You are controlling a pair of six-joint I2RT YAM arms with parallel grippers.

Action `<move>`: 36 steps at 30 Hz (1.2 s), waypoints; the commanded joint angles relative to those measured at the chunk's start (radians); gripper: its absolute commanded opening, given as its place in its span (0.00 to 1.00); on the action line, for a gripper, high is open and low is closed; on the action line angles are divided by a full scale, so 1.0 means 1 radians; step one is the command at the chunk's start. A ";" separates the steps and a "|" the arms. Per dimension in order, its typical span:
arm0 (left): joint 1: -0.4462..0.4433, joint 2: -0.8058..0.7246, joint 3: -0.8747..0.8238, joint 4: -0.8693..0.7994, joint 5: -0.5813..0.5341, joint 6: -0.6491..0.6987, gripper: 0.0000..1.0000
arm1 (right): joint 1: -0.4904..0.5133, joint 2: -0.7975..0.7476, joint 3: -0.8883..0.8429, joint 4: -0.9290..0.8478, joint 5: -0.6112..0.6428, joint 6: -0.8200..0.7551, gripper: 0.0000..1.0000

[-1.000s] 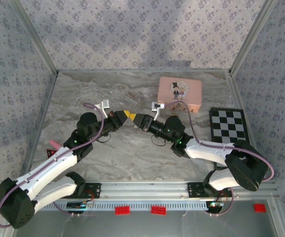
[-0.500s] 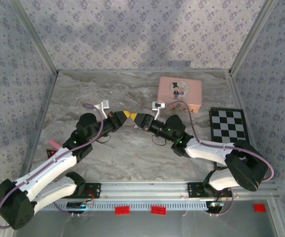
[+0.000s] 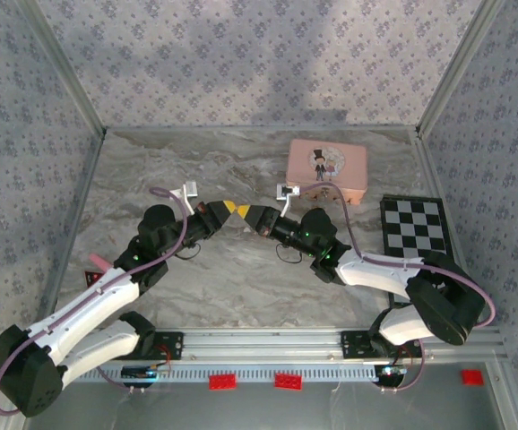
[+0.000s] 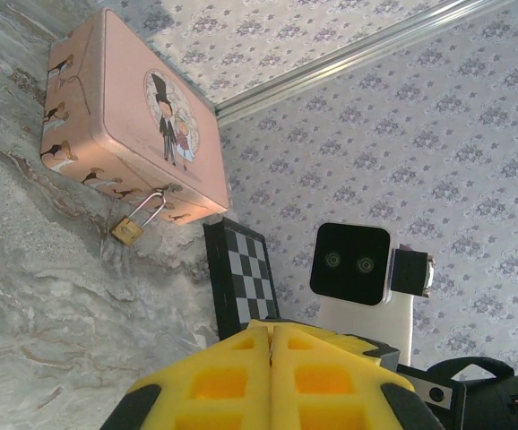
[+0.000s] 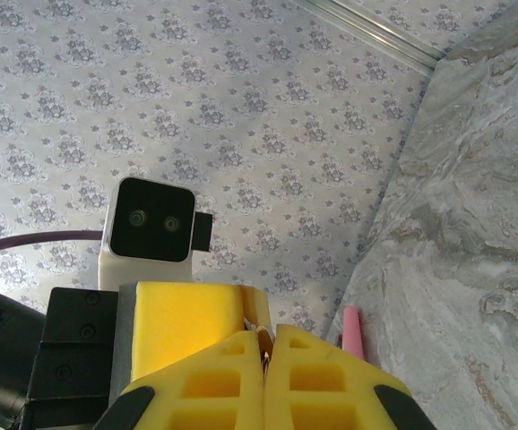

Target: Unlock a padlock with a key

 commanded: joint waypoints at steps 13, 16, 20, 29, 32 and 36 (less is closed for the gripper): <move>0.040 -0.069 -0.034 -0.089 -0.043 0.060 0.48 | -0.020 -0.087 0.021 -0.073 0.002 -0.038 0.00; 0.085 -0.102 0.008 -0.193 -0.006 0.204 0.67 | -0.043 -0.152 0.037 -0.216 -0.033 -0.093 0.00; 0.107 -0.092 0.170 -0.549 -0.092 0.516 0.76 | -0.084 -0.354 0.077 -0.720 0.058 -0.270 0.00; 0.087 0.199 0.254 -0.541 0.037 0.587 0.82 | -0.126 -0.591 0.229 -1.486 0.387 -0.470 0.00; 0.009 0.355 0.323 -0.511 0.009 0.627 0.82 | -0.126 -0.634 0.237 -1.566 0.449 -0.477 0.00; -0.064 0.583 0.462 -0.497 0.011 0.689 0.81 | -0.124 -0.678 0.265 -1.648 0.502 -0.496 0.00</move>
